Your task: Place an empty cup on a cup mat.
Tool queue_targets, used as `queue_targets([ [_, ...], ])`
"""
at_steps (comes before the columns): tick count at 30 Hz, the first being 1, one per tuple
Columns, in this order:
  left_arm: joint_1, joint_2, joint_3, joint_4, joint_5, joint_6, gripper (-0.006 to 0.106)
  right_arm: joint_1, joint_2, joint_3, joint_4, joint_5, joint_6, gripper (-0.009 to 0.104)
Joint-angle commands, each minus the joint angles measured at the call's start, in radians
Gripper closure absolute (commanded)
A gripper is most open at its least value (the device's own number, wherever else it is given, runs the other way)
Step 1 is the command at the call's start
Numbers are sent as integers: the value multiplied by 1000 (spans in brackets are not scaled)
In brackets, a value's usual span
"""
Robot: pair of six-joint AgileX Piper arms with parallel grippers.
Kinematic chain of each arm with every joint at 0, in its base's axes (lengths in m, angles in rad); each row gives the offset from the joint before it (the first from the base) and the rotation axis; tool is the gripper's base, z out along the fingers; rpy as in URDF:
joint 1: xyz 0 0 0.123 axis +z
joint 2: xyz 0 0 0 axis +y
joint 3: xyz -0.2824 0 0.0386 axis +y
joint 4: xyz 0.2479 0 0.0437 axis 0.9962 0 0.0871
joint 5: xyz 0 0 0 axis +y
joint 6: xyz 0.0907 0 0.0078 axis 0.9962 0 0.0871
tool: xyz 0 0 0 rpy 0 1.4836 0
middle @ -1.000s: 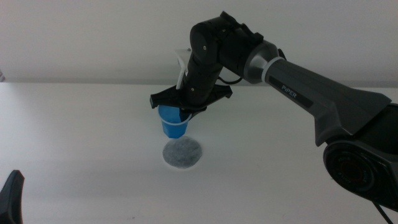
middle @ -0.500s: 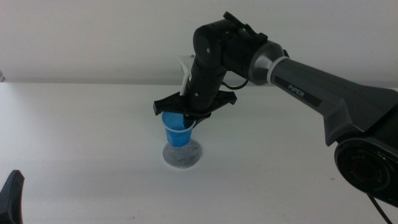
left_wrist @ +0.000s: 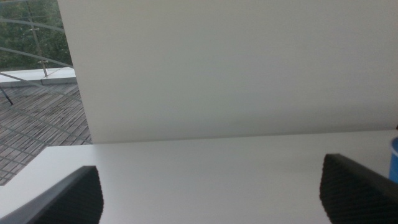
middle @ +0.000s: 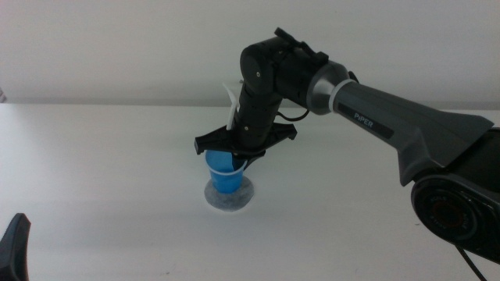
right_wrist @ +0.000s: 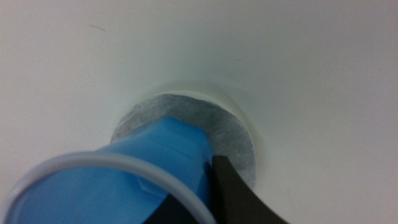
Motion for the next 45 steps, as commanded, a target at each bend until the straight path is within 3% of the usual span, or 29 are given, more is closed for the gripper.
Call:
queue_targets([
  [1, -8, -40, 41, 0, -12, 0, 7, 2, 6, 5, -10, 96, 6, 95],
  [11, -8, -40, 41, 0, -12, 0, 7, 2, 28, 6, -7, 97, 18, 88],
  [22, -8, -40, 41, 0, -12, 0, 7, 2, -34, 6, 2, 100, -5, 31],
  [31, -8, -40, 41, 0, -12, 0, 7, -9, -230, 13, 4, 105, -43, 29],
  [38, -8, -40, 41, 0, -12, 0, 7, -150, -572, 240, 9, 108, -150, 5],
  [45, -8, -40, 41, 0, -12, 0, 7, -444, -1033, 716, 33, 80, -177, 3],
])
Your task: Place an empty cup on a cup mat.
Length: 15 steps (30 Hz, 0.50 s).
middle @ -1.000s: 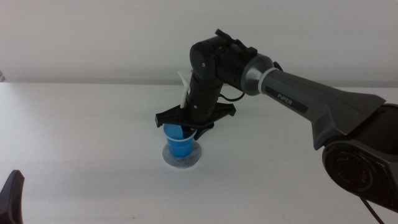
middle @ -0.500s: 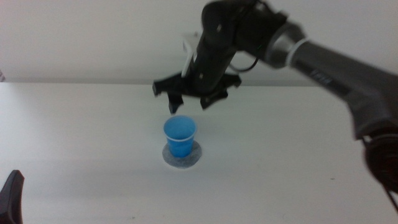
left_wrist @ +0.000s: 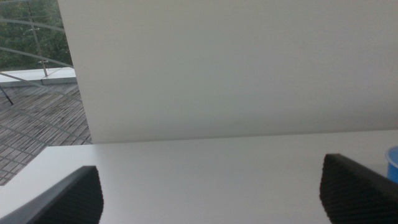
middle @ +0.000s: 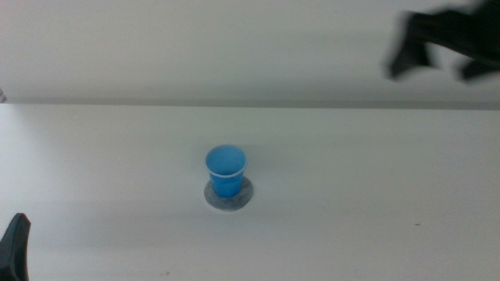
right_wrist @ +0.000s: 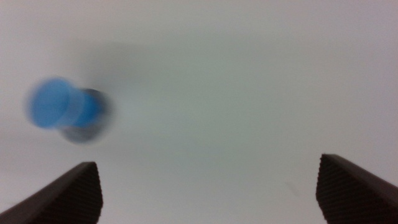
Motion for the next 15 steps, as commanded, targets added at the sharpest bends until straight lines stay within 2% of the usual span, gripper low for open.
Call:
queue_targets([
  [1, -8, -40, 41, 0, -12, 0, 7, -91, -169, 168, 20, 46, -13, 3],
  [6, -8, -40, 41, 0, -12, 0, 7, -186, -508, 494, 5, -111, -13, 3],
  [15, -8, -40, 41, 0, -12, 0, 7, -187, -888, 799, -145, -123, -27, 3],
])
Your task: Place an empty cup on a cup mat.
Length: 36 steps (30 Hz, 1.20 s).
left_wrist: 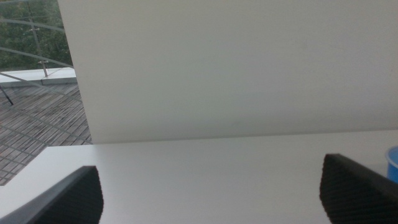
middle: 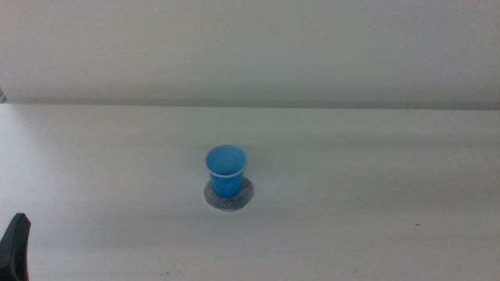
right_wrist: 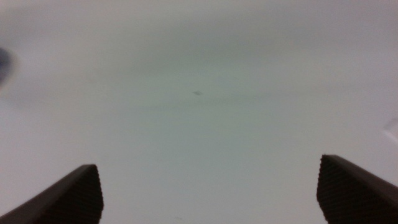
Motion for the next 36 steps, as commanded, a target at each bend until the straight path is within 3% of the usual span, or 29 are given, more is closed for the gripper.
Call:
queue_targets([
  [1, -8, -40, 41, 0, -12, 0, 7, -6, -76, 68, -56, -21, -14, 3],
  [8, -8, -40, 41, 0, -12, 0, 7, -3, -185, 213, -77, -61, -14, 3],
  [12, -8, -40, 41, 0, -12, 0, 7, -3, -265, 289, 9, -227, -136, 3],
  [18, -8, -40, 41, 0, -12, 0, 7, -3, -438, 329, 35, -333, -325, 3],
  [22, -8, -40, 41, 0, -12, 0, 7, -3, -528, 399, 76, -500, -312, 3],
  [27, -8, -40, 41, 0, -12, 0, 7, -3, -614, 511, 43, -623, -288, 3],
  [32, -8, -40, 41, 0, -12, 0, 7, -3, -664, 618, 68, -831, -290, 3],
  [36, -8, -40, 41, 0, -12, 0, 7, -3, -661, 682, 61, -867, -290, 3],
])
